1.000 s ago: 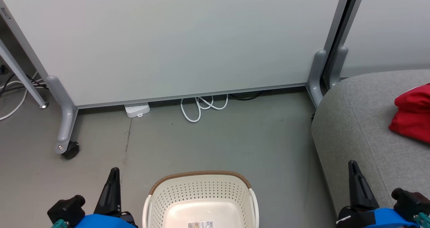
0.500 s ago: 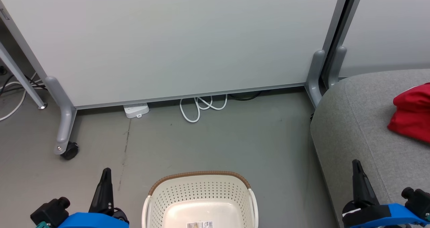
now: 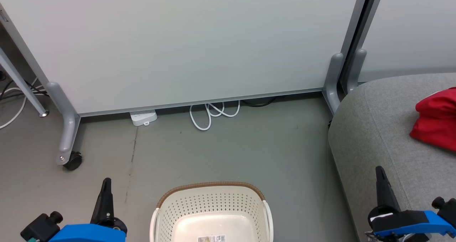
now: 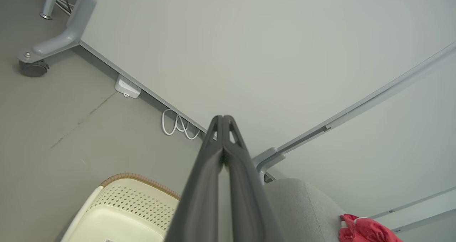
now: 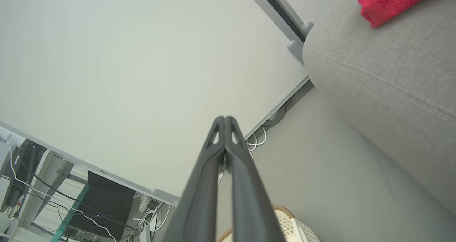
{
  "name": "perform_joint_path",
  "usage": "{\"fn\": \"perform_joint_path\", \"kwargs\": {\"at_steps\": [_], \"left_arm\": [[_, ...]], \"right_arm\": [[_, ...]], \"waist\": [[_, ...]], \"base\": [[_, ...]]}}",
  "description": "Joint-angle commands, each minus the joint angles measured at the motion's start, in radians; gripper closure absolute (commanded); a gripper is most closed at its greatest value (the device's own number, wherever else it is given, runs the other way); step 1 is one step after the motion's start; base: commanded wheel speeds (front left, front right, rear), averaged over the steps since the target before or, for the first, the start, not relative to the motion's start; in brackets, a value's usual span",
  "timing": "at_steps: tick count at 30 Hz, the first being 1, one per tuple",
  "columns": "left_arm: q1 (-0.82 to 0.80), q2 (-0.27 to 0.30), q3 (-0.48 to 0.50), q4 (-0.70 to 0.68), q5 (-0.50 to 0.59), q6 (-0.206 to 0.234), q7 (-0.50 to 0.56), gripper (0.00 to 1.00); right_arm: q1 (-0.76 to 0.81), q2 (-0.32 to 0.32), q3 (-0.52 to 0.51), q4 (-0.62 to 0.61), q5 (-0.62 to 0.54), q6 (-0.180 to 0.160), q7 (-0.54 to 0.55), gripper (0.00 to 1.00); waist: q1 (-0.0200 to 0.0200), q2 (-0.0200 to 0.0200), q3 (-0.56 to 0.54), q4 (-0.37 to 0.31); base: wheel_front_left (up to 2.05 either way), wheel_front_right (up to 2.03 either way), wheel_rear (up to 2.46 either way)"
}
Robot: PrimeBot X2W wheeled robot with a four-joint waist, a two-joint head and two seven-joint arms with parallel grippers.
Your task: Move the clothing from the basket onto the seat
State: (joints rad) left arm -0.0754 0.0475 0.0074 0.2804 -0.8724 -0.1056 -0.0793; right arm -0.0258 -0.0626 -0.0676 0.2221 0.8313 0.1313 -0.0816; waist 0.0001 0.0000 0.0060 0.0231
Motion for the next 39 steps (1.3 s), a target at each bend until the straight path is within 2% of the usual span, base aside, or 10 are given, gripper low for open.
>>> {"fn": "perform_joint_path", "kwargs": {"at_steps": [1,39], "left_arm": [[-0.028,0.004,0.011,-0.016,-0.030,-0.005,0.009,1.00],[-0.039,0.004,0.068,-0.025,-0.427,-0.018,0.114,1.00]], "right_arm": [[-0.030,0.001,-0.004,-0.008,0.033,0.000,0.008,1.00],[-0.069,0.008,-0.030,0.013,0.451,-0.001,0.115,1.00]], "waist": [[0.0000,0.0000,0.000,0.000],[0.0000,0.0000,-0.003,-0.011]], "base": [[0.00,0.00,0.00],[0.00,0.00,0.00]]}}
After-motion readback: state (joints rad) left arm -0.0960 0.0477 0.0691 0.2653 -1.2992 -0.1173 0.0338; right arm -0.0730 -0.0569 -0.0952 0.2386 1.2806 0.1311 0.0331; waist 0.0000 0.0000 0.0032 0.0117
